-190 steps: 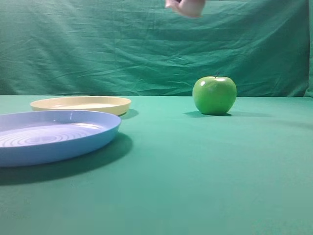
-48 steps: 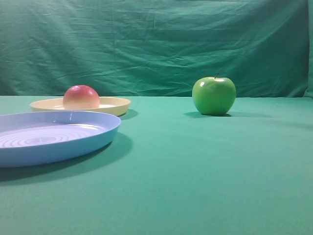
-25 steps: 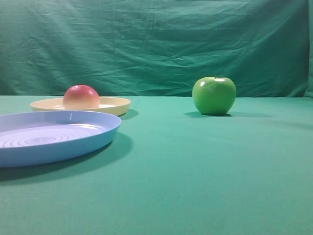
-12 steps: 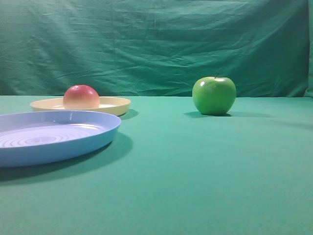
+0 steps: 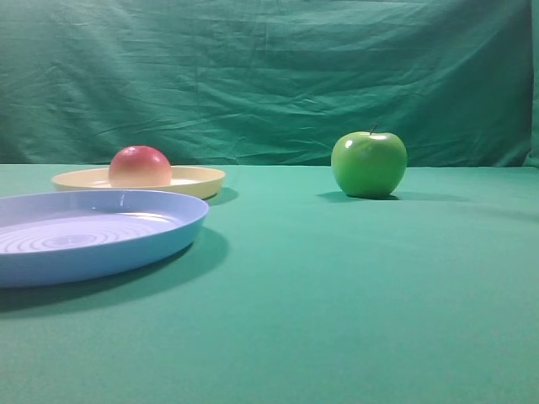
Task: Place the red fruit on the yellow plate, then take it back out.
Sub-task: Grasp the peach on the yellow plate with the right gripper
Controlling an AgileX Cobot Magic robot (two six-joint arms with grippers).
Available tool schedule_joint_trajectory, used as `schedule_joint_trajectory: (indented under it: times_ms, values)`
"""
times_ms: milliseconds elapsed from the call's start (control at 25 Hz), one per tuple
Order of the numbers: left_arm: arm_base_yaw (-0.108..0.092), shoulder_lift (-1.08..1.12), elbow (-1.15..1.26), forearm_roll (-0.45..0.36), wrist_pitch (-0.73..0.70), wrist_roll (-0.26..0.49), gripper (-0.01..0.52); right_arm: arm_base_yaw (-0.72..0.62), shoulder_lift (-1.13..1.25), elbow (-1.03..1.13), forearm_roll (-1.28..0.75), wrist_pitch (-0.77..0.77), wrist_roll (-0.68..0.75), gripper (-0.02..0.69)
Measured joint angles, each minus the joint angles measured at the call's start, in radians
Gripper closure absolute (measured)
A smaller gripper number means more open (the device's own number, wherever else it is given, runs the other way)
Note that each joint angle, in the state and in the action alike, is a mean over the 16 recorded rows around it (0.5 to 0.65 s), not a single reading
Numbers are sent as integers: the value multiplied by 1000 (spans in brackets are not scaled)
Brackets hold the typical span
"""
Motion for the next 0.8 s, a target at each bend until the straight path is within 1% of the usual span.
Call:
schedule_joint_trajectory:
  times_ms: [320, 800]
  values:
    - [0, 0, 0, 0, 0, 1, 514, 36, 296, -221, 22, 7, -104, 665]
    - [0, 0, 0, 0, 0, 1, 514, 215, 815, -715, 41, 43, -214, 658]
